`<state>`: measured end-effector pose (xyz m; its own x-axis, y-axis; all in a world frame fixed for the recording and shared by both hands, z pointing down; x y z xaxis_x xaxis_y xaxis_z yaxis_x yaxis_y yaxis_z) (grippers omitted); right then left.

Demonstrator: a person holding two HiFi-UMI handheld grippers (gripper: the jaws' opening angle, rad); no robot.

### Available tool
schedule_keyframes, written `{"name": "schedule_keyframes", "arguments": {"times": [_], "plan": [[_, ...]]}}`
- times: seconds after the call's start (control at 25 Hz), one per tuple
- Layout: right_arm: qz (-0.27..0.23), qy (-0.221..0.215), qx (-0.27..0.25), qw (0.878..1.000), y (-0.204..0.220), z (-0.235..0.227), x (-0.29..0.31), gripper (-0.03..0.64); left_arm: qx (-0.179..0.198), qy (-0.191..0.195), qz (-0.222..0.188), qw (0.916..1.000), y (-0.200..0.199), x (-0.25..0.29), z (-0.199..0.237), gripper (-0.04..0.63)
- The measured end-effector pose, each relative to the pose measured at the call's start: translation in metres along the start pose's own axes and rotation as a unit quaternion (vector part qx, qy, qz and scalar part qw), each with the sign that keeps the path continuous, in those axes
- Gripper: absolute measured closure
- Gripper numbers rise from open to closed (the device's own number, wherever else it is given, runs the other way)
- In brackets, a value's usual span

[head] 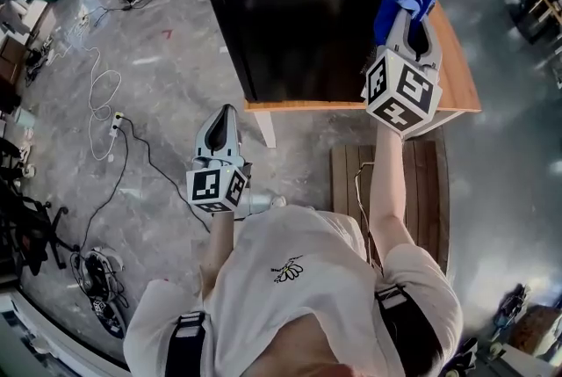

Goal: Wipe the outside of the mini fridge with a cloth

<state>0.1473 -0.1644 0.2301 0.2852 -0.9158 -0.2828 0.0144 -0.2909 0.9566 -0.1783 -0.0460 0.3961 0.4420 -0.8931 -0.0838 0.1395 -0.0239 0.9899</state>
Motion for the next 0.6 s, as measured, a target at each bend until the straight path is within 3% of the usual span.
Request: {"name": "schedule_keyframes", "arguments": {"times": [0.2, 0.6], "plan": [[0.002, 0.047, -0.027, 0.999, 0.004, -0.026, 0.01, 0.555, 0.001, 0.006, 0.004, 1.0, 0.004, 0.007, 0.001, 0.591], [0.018, 0.094, -0.021, 0.995, 0.008, -0.059, 0.024, 0.555, 0.009, 0.021, 0.005, 0.9997, 0.001, 0.016, -0.002, 0.591]]}}
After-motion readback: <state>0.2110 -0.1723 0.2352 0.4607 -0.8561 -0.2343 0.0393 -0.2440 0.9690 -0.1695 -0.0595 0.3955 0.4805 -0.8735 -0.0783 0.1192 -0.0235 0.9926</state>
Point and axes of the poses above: the fingertips, and each gripper's own axes: x forward along the fingers, z to its left, y out of its underside, the point moved 9 cm from there along -x, backward along the fingers, and after that the axes turned 13 degrees about y, right-handed, at the moved point
